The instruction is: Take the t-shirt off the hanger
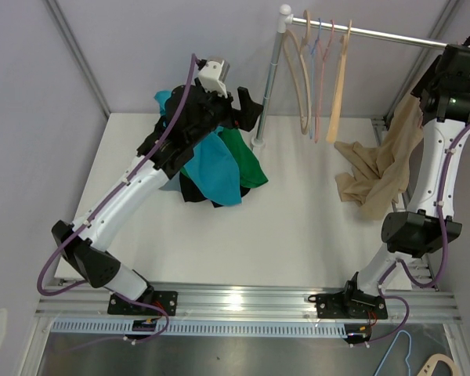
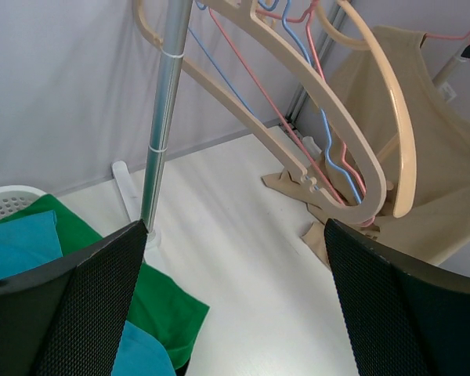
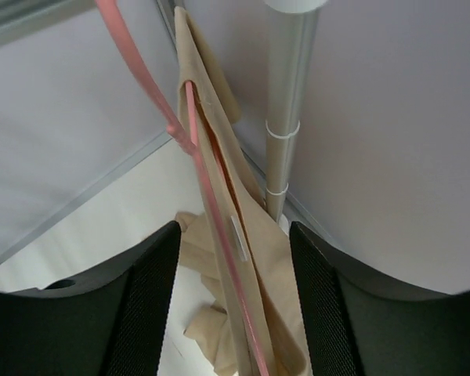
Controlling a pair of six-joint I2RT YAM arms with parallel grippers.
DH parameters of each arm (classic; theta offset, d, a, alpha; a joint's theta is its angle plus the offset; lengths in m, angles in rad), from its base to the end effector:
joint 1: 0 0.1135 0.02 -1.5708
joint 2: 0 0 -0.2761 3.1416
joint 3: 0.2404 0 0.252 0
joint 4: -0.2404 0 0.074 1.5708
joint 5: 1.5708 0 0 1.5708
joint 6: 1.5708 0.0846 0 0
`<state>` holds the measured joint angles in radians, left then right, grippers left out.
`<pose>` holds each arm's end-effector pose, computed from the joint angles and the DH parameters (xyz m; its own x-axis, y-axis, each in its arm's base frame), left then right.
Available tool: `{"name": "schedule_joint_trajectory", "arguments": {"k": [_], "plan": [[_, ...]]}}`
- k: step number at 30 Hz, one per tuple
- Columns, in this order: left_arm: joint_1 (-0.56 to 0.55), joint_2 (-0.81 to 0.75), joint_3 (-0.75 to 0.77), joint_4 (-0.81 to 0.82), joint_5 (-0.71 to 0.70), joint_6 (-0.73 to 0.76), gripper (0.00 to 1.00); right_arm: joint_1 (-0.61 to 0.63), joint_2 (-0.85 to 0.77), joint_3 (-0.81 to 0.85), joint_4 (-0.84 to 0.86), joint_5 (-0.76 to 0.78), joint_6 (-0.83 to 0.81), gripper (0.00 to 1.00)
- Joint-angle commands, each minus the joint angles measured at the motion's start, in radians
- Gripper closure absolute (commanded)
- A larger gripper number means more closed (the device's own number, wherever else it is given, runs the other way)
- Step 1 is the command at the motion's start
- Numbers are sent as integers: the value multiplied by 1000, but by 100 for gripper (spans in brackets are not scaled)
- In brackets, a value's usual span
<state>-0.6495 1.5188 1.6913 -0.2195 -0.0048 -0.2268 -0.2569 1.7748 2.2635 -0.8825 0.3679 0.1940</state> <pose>0.3147 -0.2385 0.4829 -0.1716 -0.1520 -0.9734 0.5772 0.7852 -0.2244 0.3841 -0.1324 0.4931 -0.2565 0.2534 -0.9327 0.6194 0.7839 0.0426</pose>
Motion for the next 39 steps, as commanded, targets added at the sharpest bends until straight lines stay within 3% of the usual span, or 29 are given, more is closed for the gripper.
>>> {"name": "schedule_joint_trajectory", "arguments": {"k": [1, 2, 6, 9, 12, 14, 15, 17, 20, 28, 35, 39], "plan": [[-2, -2, -28, 95, 17, 34, 0, 1, 3, 45, 111, -3, -4, 39], [-2, -2, -39, 109, 22, 32, 0, 1, 8, 50, 114, 2, -11, 40], [-2, 23, -45, 121, 40, 29, 1, 1, 46, 83, 105, 9, -13, 62], [-1, 38, -41, 117, 49, 33, 1, -1, 80, 102, 91, -7, -5, 65], [-1, 43, -50, 118, 40, 35, 1, 1, 94, 94, 99, -24, 7, 87], [-1, 46, -53, 117, 37, 37, 0, 4, 104, 97, 102, -27, 5, 82], [-1, 47, -53, 115, 37, 37, 1, 5, 106, 99, 102, -27, 7, 75], [-1, 47, -51, 118, 37, 38, 1, 10, 104, 94, 106, -20, 2, 73], [-1, 47, -55, 127, 37, 37, 1, 16, 106, 93, 111, -4, 1, 100], [2, 55, -62, 131, 46, 37, 0, 48, 98, 90, 126, -7, -8, 100], [2, 49, -53, 128, 97, 24, 1, 200, 37, 102, 146, -9, -68, 100], [-1, 38, -36, 126, 146, 30, 0, 254, -17, 103, 136, -92, -87, 100]]}}
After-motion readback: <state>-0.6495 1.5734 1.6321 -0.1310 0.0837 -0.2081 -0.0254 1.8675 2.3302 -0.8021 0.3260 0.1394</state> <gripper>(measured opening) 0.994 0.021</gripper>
